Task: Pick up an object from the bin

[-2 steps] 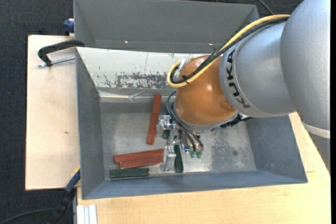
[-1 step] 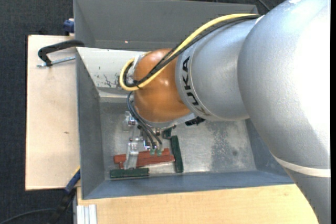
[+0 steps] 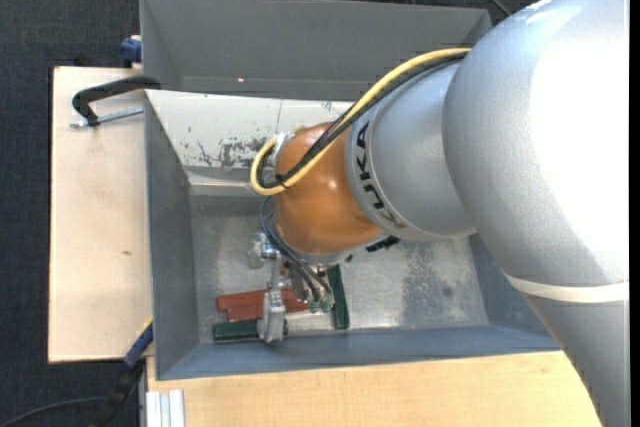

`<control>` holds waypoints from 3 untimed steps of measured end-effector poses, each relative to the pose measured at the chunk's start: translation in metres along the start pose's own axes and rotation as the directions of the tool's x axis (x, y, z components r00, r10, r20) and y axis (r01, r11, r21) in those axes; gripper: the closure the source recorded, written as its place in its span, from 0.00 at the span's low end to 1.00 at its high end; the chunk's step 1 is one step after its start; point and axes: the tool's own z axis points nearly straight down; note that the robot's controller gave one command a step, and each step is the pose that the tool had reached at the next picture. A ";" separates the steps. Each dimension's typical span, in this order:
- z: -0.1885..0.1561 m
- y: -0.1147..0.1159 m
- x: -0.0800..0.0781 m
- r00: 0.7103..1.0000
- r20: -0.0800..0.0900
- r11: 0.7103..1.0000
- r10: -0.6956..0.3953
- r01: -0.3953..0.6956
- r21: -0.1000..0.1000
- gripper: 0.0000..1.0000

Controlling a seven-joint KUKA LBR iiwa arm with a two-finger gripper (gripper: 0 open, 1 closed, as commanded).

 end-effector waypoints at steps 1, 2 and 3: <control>-0.002 -0.078 -0.010 0.952 0.005 0.952 -0.306 0.306 0.003 0.00; -0.002 -0.075 -0.010 0.951 0.007 0.951 -0.308 0.308 0.000 1.00; -0.031 -0.074 -0.011 0.952 0.011 0.952 -0.307 0.307 0.001 1.00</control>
Offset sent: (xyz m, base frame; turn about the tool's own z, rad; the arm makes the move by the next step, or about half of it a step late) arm 0.0141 -0.0750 0.0010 -0.3148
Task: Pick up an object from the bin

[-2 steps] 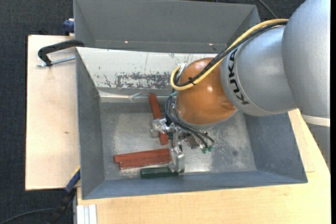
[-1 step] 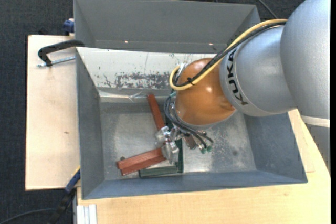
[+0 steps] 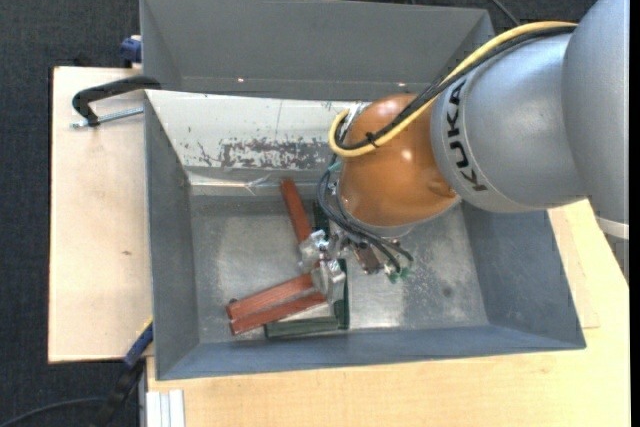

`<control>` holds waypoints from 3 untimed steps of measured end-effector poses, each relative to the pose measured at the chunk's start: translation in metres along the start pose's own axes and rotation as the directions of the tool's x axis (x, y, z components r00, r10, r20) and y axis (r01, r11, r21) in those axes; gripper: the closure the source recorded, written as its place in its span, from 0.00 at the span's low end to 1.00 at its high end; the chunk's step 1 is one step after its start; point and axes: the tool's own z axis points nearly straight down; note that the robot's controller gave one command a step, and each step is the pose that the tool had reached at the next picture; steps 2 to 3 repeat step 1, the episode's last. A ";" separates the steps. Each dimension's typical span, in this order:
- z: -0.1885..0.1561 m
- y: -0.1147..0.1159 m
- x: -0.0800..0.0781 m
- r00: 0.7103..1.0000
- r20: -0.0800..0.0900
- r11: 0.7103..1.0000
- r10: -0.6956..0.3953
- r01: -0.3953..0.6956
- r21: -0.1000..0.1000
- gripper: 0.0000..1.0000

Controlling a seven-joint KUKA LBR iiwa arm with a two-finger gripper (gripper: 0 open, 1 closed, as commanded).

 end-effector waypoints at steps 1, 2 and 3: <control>-0.104 0.001 -0.004 1.000 0.006 1.000 0.000 0.000 0.002 1.00; -0.104 0.001 -0.004 1.000 0.006 1.000 0.000 0.000 0.002 1.00; -0.104 0.001 -0.004 1.000 0.006 1.000 0.000 0.000 0.002 1.00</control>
Offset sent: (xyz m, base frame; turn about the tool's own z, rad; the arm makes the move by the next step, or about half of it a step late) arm -0.0001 0.0003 0.0988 0.0000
